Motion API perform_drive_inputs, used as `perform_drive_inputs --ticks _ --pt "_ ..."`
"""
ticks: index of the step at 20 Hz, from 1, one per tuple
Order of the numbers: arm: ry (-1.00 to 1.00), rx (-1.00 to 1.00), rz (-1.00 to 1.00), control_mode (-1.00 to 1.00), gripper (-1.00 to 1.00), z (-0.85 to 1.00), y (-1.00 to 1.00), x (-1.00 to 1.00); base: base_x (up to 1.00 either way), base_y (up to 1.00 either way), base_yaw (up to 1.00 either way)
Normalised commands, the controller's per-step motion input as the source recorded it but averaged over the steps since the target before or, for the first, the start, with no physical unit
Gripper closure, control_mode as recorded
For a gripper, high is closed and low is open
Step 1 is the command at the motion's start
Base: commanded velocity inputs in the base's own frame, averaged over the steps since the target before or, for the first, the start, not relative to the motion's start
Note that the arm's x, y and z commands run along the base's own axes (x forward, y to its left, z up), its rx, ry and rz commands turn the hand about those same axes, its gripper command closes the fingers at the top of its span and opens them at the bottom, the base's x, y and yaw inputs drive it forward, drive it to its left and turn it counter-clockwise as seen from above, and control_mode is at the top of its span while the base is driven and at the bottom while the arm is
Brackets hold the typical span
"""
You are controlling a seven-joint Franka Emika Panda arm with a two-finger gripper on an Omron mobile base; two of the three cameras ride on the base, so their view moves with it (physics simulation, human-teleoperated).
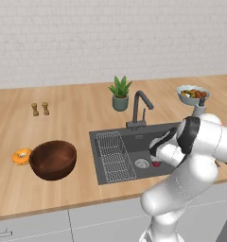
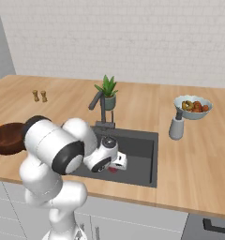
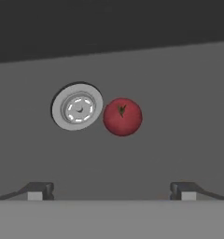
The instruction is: Pick the tomato from the sink and place it in the bowl. Then pick the bowl and place it in the microwave. Then close the microwave door and press the start button.
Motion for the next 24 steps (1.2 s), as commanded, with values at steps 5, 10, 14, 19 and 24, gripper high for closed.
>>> perform_drive_inputs --ticks 5,10,14,19,24 --pt "0.22 0.0 -0.02 -1.0 -1.0 -0.07 0.0 0.38 0.0 0.0 0.0" --pt "0.17 0.04 0.0 -1.0 -1.0 0.0 -0.06 0.44 0.0 0.0 0.0" --pt "0.06 0.13 0.0 -1.0 -1.0 0.03 -0.28 0.42 0.0 0.0 0.0" --pt "0.01 0.08 0.0 -1.0 -1.0 0.0 -0.24 0.4 0.0 0.0 0.0" --pt "0.02 0.0 0.0 -1.0 -1.0 -0.22 0.02 0.51 0.0 0.0 0.0"
